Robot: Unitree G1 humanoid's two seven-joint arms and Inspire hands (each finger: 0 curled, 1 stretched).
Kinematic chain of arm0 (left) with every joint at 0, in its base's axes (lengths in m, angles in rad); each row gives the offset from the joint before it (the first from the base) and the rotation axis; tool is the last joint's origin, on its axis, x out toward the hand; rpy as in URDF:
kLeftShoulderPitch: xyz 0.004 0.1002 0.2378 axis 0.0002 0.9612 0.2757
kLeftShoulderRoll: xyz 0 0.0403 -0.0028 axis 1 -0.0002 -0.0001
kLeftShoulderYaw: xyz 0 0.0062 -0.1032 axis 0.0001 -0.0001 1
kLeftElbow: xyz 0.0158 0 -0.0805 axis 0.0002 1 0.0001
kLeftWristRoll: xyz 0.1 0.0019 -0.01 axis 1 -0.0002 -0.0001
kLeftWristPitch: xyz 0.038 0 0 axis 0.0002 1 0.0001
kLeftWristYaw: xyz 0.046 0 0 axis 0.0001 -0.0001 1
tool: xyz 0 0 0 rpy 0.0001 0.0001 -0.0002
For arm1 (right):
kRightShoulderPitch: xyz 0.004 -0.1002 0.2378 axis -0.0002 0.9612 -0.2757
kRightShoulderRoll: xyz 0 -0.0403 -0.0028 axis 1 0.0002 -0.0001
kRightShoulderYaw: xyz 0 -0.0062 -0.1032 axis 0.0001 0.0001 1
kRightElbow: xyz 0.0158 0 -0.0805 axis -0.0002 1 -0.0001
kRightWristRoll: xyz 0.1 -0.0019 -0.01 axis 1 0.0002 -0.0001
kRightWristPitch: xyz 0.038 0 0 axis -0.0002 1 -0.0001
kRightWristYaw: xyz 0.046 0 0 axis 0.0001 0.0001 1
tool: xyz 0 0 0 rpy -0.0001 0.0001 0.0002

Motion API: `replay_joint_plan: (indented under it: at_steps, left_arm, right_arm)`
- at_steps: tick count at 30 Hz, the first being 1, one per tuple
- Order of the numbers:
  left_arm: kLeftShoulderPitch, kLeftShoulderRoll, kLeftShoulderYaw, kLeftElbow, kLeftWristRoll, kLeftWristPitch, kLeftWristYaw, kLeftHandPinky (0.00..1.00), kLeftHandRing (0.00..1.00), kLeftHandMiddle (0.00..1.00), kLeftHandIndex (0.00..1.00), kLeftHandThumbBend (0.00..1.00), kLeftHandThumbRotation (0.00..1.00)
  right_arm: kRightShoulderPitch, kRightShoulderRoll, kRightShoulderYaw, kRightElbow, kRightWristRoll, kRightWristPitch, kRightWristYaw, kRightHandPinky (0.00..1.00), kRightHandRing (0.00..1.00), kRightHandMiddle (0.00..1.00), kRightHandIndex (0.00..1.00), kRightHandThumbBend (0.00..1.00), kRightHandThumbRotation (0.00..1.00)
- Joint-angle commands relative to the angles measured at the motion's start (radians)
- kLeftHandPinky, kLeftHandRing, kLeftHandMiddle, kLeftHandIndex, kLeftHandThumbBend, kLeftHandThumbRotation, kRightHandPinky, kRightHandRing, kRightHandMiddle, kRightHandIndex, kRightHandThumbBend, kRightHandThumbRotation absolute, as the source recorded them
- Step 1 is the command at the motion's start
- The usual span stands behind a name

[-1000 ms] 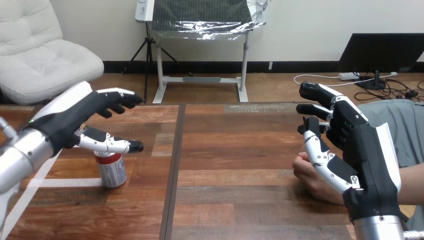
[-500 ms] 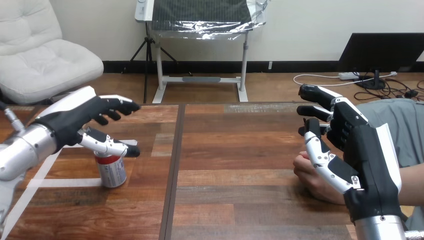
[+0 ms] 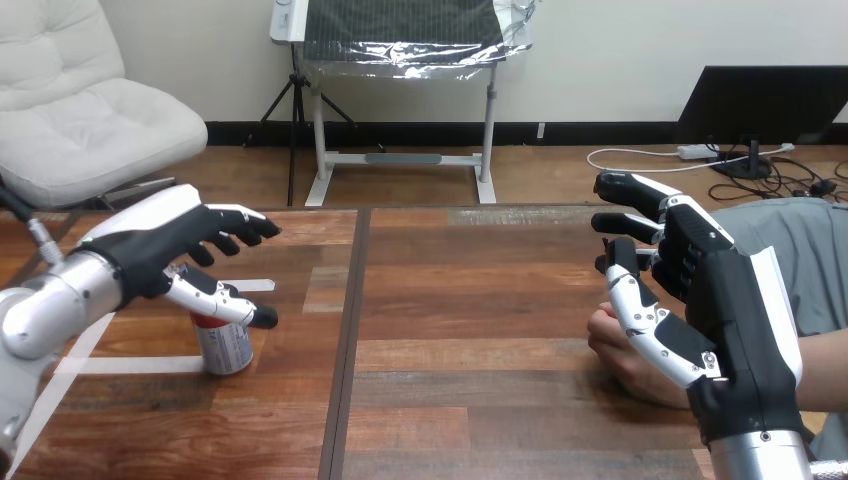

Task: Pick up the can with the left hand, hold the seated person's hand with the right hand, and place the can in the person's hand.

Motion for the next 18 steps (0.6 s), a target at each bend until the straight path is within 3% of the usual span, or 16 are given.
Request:
replay_joint_plan:
  at_steps: [1, 18]
  left_arm:
    - [-0.095, 0.023, -0.016, 0.021, 0.021, -0.02, 0.039, 0.72, 0.8, 0.83, 0.82, 0.88, 0.3]
    - [-0.111, 0.027, -0.052, 0.039, 0.101, -0.008, 0.092, 0.72, 0.81, 0.84, 0.83, 0.86, 0.29]
  right_arm:
    - [-0.067, -0.013, -0.011, -0.022, 0.006, -0.007, 0.003, 0.59, 0.74, 0.81, 0.75, 0.16, 0.0]
    - [-0.069, -0.016, -0.014, -0.022, -0.002, -0.008, 0.006, 0.59, 0.74, 0.81, 0.75, 0.17, 0.0]
